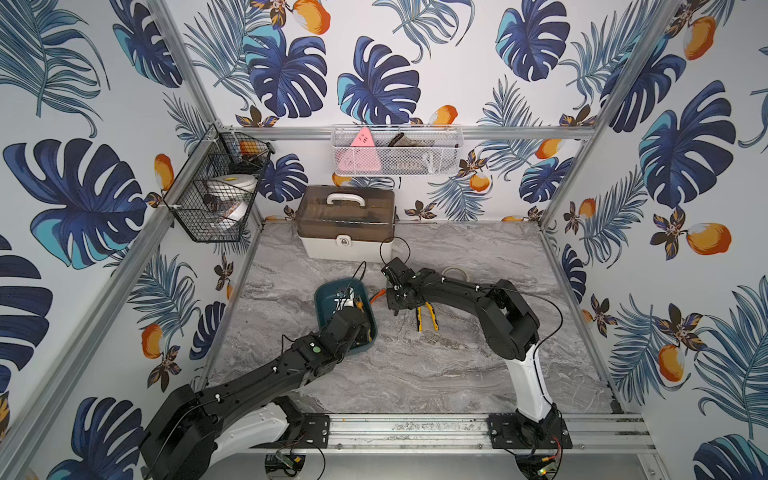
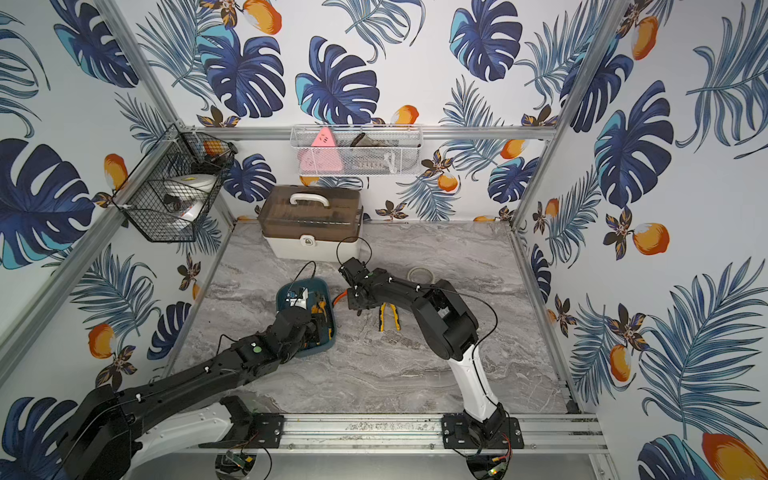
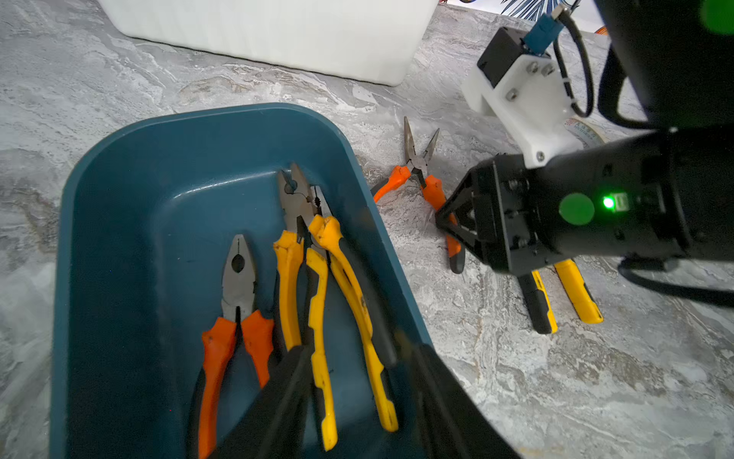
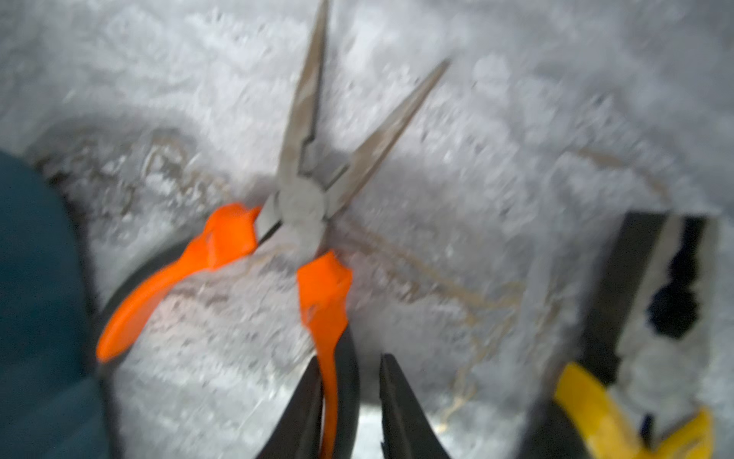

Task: Take the pliers out of the storage box
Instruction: Adjust the pliers at the center of the board, then pick up the pliers from the storage box.

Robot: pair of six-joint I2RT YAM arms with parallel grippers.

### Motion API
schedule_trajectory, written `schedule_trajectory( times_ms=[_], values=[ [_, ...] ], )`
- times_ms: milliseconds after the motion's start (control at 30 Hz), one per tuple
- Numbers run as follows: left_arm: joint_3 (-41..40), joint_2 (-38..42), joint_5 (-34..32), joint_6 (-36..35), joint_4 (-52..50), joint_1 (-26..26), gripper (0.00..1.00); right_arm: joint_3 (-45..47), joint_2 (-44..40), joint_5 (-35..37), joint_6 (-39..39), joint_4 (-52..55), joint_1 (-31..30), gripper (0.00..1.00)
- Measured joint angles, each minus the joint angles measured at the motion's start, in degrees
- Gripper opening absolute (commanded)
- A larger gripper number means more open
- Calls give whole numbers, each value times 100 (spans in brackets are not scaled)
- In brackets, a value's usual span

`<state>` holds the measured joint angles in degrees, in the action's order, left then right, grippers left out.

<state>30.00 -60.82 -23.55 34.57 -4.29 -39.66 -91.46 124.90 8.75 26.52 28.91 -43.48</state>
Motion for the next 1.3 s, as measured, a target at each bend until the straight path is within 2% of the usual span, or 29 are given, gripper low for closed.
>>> schedule_trajectory(
  times_ms=[133,267,500,733,833,933,1000,1133,1300],
  values=[
    [2,-37,-9,-22,0,0,50,-151,85,83,-157,101,107,31],
    [9,-122,-9,-26,0,0,49,-179,63,52,-186,197,151,42],
    [72,-9,44,-39,-63,90,51,501,-754,-525,-153,66,90,49],
    [291,-48,566,212,-444,955,48,1180,-1672,-1263,0,-352,-87,51],
    [216,-114,977,466,-651,1617,48,1281,-1871,-1591,107,-516,-345,50],
    [11,4,1375,645,-804,2326,48,905,-1670,-1720,94,-485,-708,50],
    [-37,125,1563,767,-892,2549,48,466,-1370,-1648,26,-361,-914,50],
    [-35,326,1582,898,-1036,2677,49,-448,-651,-1180,-212,15,-1255,50],
    [-116,367,1519,898,-1060,2702,48,-1270,96,-483,-485,562,-1355,50]
  ],
)
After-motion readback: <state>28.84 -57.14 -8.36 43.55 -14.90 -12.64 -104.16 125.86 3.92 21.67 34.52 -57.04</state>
